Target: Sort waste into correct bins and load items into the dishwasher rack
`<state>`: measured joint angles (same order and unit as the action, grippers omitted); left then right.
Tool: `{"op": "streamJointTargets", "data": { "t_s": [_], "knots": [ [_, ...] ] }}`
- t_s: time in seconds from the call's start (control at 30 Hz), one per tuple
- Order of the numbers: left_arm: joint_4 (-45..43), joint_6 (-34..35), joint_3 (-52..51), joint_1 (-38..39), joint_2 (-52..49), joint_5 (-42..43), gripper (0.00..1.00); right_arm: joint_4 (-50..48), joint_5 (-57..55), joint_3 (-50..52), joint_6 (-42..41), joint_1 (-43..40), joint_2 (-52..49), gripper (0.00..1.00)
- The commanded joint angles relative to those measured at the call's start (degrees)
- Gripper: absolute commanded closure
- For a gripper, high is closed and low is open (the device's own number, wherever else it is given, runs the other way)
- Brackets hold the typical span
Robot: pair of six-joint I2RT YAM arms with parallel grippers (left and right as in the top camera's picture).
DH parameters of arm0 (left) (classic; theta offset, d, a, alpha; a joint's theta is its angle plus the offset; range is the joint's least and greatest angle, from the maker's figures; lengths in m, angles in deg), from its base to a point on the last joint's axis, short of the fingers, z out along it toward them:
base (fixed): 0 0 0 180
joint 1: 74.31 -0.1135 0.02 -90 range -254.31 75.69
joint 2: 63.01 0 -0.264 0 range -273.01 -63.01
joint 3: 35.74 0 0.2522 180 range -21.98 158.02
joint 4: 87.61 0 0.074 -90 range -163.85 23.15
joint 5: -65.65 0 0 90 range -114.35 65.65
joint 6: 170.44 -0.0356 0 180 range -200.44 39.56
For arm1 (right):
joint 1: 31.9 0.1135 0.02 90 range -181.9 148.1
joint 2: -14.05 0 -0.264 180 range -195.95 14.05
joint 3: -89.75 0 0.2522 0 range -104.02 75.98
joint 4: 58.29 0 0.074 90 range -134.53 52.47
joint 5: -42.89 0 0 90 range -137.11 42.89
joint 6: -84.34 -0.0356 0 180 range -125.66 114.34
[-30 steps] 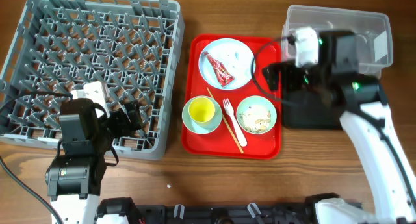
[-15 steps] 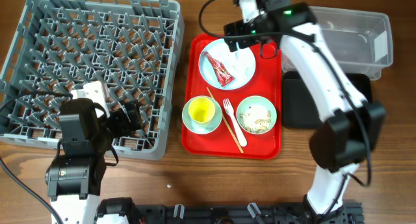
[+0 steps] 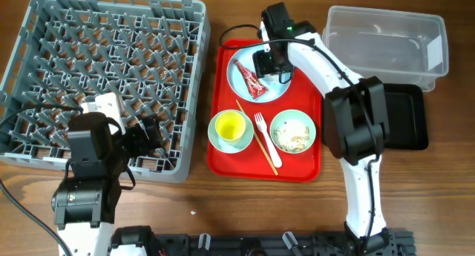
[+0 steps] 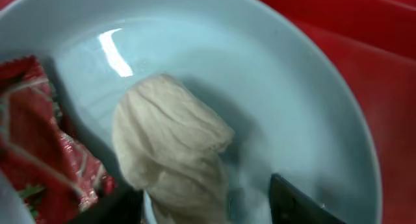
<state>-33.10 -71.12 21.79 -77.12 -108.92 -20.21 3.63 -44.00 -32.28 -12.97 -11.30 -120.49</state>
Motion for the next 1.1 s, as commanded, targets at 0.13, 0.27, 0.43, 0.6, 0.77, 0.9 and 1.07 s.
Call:
{"op": "streamJointTargets", "data": {
  "t_s": [0.13, 0.27, 0.43, 0.6, 0.77, 0.9, 1.07],
  "knots": [
    [-0.04, 0.52, 0.92, -0.31, 0.09, -0.13, 0.0, 0.59, -0.57, -0.92, -3.41, 0.5, -1.25, 0.95],
    [-0.07, 0.5, 0.9, -0.31, 0.09, -0.13, 0.0, 2.08, -0.83, -1.03, -3.3, -0.57, 5.07, 0.96],
    [0.02, 0.52, 0.92, -0.31, 0.09, -0.13, 0.0, 2.64, -3.52, -1.03, -6.19, -7.45, 15.91, 0.96],
    [0.02, 0.5, 0.92, -0.31, 0.09, -0.13, 0.0, 4.39, -3.76, -0.83, -9.79, -17.66, 17.11, 0.85],
    [0.02, 0.5, 0.92, -0.31, 0.09, -0.13, 0.0, 1.57, -2.93, -0.87, -7.89, -20.63, 16.2, 0.1],
    [-0.02, 0.5, 0.92, -0.31, 0.09, -0.13, 0.0, 2.78, 10.93, -1.03, 0.52, -19.5, 19.87, 0.0],
    [0.0, 0.5, 0.92, -0.31, 0.09, -0.13, 0.0, 8.22, 15.17, -0.72, 4.31, -12.11, 21.16, 0.0]
  ]
}}
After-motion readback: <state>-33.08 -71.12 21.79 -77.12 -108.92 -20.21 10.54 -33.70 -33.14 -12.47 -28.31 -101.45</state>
